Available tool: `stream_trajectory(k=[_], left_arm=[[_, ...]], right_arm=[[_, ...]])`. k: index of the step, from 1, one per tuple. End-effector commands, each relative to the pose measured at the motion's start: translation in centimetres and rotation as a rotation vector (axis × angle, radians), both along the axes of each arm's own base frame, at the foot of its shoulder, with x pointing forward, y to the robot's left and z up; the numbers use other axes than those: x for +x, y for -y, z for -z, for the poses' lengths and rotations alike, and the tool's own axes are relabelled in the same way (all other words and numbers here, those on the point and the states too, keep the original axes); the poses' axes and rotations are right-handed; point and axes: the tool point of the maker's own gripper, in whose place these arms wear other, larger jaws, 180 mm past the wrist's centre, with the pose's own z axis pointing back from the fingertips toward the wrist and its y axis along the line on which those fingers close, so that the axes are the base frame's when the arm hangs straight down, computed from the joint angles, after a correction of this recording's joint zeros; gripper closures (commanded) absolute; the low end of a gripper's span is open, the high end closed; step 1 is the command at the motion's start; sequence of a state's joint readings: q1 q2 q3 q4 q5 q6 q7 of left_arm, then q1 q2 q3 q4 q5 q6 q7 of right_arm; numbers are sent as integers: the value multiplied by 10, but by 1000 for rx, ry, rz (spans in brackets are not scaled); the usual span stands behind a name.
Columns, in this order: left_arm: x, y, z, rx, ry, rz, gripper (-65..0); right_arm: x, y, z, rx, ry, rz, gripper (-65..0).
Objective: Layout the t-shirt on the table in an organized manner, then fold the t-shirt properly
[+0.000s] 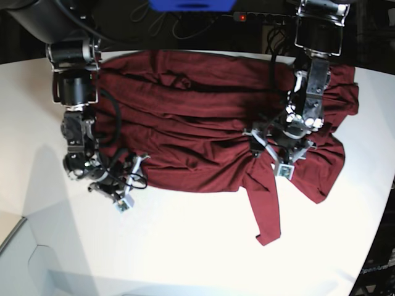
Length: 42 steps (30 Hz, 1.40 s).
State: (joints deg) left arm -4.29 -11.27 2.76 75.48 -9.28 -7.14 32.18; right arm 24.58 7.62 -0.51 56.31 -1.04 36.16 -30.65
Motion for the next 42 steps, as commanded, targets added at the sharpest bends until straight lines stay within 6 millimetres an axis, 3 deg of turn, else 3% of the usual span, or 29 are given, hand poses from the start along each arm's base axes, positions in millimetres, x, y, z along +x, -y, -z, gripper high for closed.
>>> stream_trajectory(k=[1, 8, 11, 13, 16, 23, 29, 34, 38, 42], left_arm=[[5, 0, -8, -7, 32, -2, -390], [-12, -2, 5, -8, -3, -6, -390], [-16, -2, 9, -10, -13, -8, -390], [-22, -2, 14, -10, -27, -7, -390], [-29, -1, 17, -11, -35, -5, -390], [-37, 11, 23, -41, -56, -8, -390], [-42, 21, 26, -66, -64, -10, -390], [-43, 27, 26, -76, -65, -6, -390], [-40, 29, 23, -78, -54, -3, -390], [-28, 32, -4, -87, 22, 5, -390]], right_arm=[[17, 0, -20, 28, 62, 7, -303], [11, 3, -3, 66, 50, 22, -277], [11, 15, -3, 50, 53, 34, -141], [14, 18, -10, 44, 74, 35, -2], [3, 31, -16, -3, 97, 30, 0], [-23, 42, -78, -7, 316, 83, 0], [-61, 65, -115, 14, 435, 230, 0], [-96, 84, -118, 10, 444, 337, 0], [-120, 86, -97, 3, 378, 355, 0], [-132, 87, -78, 7, 322, 362, 0]])
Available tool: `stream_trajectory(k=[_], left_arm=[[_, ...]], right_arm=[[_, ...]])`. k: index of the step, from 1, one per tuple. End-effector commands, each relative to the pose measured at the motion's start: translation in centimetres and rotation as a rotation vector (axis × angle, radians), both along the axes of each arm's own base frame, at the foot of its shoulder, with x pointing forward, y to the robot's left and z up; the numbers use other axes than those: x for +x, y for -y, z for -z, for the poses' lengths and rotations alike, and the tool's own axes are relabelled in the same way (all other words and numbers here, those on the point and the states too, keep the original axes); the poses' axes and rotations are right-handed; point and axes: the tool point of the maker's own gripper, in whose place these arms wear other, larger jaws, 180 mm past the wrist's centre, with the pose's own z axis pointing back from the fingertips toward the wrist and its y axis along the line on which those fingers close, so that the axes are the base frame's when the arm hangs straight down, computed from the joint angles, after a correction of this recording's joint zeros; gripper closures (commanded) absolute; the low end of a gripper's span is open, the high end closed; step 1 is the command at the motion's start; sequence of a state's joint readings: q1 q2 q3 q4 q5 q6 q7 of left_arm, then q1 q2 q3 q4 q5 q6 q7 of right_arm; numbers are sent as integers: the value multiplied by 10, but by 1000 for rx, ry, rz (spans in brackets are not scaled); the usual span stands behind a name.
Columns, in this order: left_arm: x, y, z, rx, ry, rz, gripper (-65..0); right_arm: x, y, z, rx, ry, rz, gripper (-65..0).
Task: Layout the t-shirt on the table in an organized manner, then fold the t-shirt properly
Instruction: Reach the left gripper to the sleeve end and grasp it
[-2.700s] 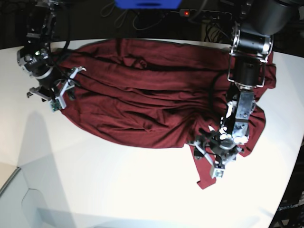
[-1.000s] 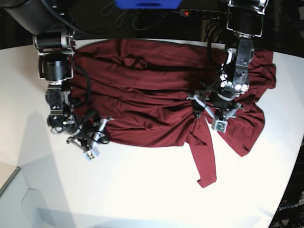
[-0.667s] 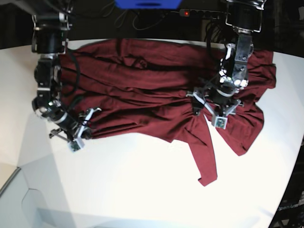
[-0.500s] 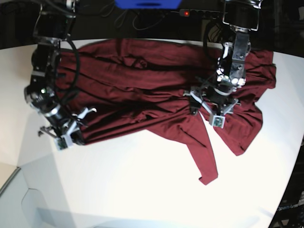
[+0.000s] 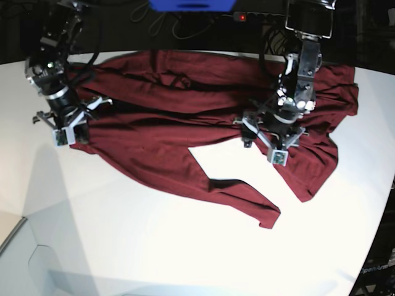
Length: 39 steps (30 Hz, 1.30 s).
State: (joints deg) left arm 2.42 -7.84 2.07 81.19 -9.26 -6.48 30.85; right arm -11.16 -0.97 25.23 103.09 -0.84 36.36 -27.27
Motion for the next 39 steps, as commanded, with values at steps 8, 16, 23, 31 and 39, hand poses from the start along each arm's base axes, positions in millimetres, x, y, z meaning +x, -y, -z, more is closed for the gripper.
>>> stream_trajectory(k=[8, 16, 23, 31, 39], left_arm=[[54, 4, -64, -16, 176, 10, -394], [123, -39, -92, -58, 224, -146, -394], [175, -52, -89, -95, 214, -209, -394], [193, -49, -47, -134, 203, -274, -394], [187, -19, -27, -68, 208, -166, -394]], right_arm=[[2, 9, -1, 22, 24, 27, 0], [2, 10, 0, 20, 20, 27, 0], [2, 9, 1, 21, 17, 24, 0], [2, 8, 1, 20, 16, 21, 0], [2, 8, 2, 20, 15, 20, 0]])
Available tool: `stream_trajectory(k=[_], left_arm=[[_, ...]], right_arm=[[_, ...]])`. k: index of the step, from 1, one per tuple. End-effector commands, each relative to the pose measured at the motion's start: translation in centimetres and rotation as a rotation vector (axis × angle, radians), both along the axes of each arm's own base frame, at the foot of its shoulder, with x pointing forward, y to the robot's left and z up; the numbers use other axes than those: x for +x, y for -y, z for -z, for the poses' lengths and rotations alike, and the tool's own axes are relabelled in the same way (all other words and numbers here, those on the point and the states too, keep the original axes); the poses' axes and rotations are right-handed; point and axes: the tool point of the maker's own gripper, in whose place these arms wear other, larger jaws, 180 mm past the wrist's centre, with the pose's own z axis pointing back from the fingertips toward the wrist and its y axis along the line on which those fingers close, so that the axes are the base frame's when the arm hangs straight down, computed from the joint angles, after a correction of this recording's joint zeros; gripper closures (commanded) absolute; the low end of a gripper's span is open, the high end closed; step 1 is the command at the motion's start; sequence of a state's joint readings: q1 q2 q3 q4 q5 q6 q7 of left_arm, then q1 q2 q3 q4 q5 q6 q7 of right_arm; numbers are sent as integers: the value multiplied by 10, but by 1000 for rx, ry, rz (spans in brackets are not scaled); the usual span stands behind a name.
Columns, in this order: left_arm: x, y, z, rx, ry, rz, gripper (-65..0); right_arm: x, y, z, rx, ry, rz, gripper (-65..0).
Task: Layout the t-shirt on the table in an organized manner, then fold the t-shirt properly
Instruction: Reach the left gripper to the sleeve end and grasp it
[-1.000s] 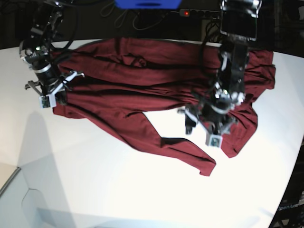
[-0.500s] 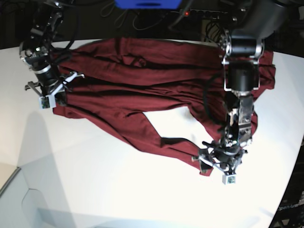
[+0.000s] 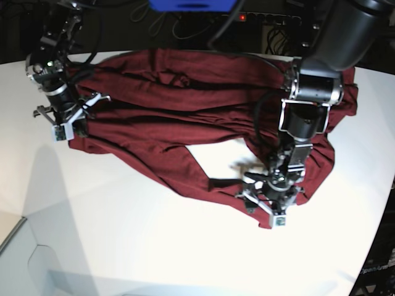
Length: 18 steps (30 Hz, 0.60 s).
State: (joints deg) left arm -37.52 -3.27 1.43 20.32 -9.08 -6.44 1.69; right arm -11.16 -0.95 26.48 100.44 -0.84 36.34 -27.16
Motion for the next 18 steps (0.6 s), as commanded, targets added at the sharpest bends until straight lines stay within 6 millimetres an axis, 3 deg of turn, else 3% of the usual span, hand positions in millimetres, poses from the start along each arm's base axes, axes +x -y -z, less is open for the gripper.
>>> stream_trajectory(k=[1, 7, 9, 12, 14, 18], left_arm=[[16, 8, -21, 5, 52, 25, -394], [10, 18, -14, 39, 34, 72, -377], [4, 16, -7, 40, 22, 70, -297], [4, 12, -7, 36, 28, 60, -120], [5, -2, -8, 49, 28, 43, 0], [15, -11, -30, 63, 91, 41, -9]], right_arm=[[8, 0, -13, 3, 54, -5, 0], [8, 0, -13, 3, 54, -5, 0], [8, 0, -13, 3, 54, -5, 0], [8, 0, -14, 3, 55, -5, 0], [8, 0, -14, 3, 55, -5, 0], [8, 0, -14, 3, 55, -5, 0]])
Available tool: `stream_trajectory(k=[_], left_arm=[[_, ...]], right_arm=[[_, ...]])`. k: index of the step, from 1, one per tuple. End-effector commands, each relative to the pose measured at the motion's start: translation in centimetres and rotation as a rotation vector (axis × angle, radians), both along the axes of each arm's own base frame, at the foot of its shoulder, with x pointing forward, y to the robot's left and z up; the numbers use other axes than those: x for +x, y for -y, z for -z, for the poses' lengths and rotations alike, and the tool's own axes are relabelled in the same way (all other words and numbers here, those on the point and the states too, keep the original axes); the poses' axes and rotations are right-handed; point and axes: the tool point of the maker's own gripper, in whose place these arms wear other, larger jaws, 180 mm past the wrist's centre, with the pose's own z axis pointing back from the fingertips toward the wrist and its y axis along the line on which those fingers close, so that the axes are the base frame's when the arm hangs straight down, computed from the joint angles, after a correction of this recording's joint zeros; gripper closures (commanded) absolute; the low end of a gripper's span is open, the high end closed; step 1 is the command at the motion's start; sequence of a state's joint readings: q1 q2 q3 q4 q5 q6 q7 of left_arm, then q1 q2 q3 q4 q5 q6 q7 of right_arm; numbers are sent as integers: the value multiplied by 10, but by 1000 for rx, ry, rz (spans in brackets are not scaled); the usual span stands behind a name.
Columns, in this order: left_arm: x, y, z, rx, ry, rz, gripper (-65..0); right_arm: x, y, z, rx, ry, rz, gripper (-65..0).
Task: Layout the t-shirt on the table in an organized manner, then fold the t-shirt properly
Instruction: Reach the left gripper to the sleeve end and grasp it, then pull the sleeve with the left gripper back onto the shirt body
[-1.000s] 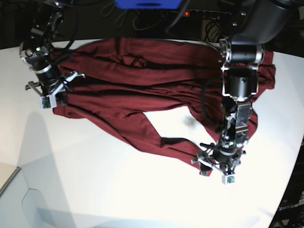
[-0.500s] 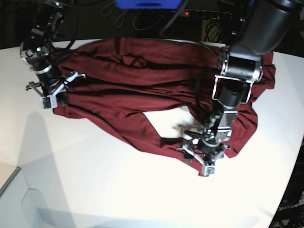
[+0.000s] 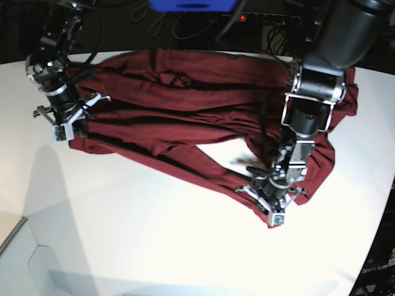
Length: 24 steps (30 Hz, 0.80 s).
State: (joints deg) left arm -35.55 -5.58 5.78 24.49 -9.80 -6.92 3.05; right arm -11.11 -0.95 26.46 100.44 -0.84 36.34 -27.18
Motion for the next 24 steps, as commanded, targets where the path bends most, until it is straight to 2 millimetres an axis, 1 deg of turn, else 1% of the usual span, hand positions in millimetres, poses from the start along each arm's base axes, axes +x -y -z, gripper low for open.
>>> stream_trajectory(k=[1, 2, 4, 7, 10, 12, 13, 19, 21, 24], left_arm=[[25, -8, -40, 10, 114, -7, 0], [29, -10, -53, 14, 150, -2, 0], [29, -14, -66, 29, 163, 7, -1], [31, -16, -97, 55, 198, 30, -1], [31, -19, -130, 91, 251, 52, -1], [31, -23, -147, 111, 273, 58, -1], [30, -26, -150, 121, 273, 59, -1], [26, -60, -169, 208, 259, 41, -4], [24, -73, -167, 232, 240, 29, -4], [23, -76, -166, 240, 235, 26, -5]], right_arm=[[8, 1, -12, 4, 51, -5, 0], [7, 1, -9, 8, 43, -4, 0], [6, 3, -3, 12, 27, 0, 0], [5, 7, 4, 8, 7, -2, 0], [5, 9, 7, 14, 0, 4, 0], [5, 9, 7, 14, 2, 4, 0], [5, 8, 6, 14, 3, 2, 0], [7, 8, 5, 13, 9, 0, 0], [7, 8, 4, 12, 10, 0, 0], [7, 8, 5, 13, 9, 0, 0]])
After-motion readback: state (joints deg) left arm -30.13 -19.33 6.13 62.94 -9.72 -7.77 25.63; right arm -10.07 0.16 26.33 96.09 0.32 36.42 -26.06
